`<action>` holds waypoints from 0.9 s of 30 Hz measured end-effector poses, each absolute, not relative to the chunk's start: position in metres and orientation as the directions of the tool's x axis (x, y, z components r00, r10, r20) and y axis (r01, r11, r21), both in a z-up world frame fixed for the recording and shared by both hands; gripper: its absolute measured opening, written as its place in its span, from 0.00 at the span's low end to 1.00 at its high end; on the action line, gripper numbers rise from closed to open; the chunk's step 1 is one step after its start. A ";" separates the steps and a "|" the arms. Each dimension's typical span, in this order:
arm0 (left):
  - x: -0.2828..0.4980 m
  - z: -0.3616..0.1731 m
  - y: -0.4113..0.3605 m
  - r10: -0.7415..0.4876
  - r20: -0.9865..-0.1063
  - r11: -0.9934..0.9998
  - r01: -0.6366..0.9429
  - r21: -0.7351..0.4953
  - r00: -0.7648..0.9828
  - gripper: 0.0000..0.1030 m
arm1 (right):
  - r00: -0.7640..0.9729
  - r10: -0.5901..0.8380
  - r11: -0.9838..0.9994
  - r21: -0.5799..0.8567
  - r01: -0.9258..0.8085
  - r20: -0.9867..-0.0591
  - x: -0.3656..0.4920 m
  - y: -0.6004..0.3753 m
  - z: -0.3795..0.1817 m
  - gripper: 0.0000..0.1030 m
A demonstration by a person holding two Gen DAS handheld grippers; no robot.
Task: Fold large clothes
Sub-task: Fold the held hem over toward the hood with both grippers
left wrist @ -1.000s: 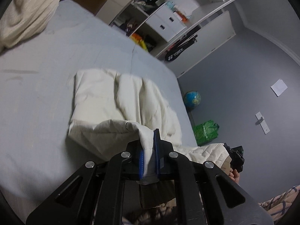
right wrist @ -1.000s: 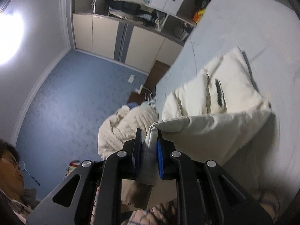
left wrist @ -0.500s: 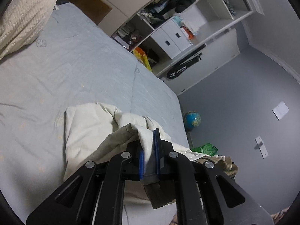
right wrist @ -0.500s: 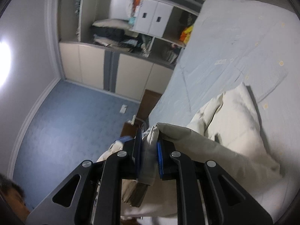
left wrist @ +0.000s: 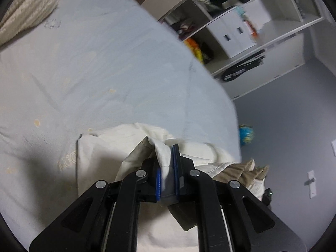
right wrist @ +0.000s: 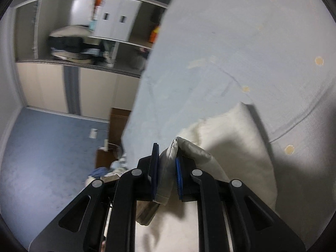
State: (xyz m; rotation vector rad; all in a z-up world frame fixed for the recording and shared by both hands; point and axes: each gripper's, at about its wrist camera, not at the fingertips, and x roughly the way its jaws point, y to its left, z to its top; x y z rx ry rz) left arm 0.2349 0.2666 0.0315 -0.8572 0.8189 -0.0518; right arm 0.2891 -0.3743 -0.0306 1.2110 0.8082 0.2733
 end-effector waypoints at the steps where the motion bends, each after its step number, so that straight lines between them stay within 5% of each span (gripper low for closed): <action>1: 0.239 0.024 0.268 -0.349 -0.633 0.672 -0.286 -0.683 0.691 0.09 | 0.692 0.588 0.362 0.901 0.239 -0.420 0.292 -0.374 -0.037 0.10; 15: 0.270 -0.018 0.266 -0.329 -0.740 0.694 -0.382 -0.611 0.587 0.11 | 0.636 0.568 0.419 0.848 0.324 -0.523 0.321 -0.363 -0.064 0.11; 19: 0.256 -0.017 0.268 -0.348 -0.708 0.658 -0.378 -0.652 0.615 0.14 | 0.620 0.597 0.396 0.859 0.325 -0.509 0.322 -0.367 -0.061 0.15; 22: 0.235 -0.003 0.277 -0.376 -0.649 0.620 -0.341 -0.707 0.662 0.24 | 0.633 0.625 0.354 0.889 0.292 -0.457 0.317 -0.374 -0.052 0.28; 23: 0.227 0.003 0.279 -0.381 -0.627 0.610 -0.324 -0.723 0.680 0.34 | 0.643 0.626 0.344 0.896 0.279 -0.441 0.314 -0.376 -0.047 0.38; 24: 0.220 0.011 0.281 -0.376 -0.607 0.606 -0.309 -0.733 0.700 0.56 | 0.665 0.613 0.337 0.903 0.268 -0.426 0.309 -0.380 -0.040 0.51; 26: 0.197 0.034 0.288 -0.284 -0.579 0.622 -0.313 -0.718 0.764 0.83 | 0.723 0.568 0.314 0.916 0.251 -0.393 0.296 -0.390 -0.028 0.58; 27: 0.194 0.042 0.288 -0.267 -0.559 0.622 -0.303 -0.722 0.785 0.83 | 0.743 0.555 0.300 0.923 0.239 -0.373 0.292 -0.392 -0.023 0.59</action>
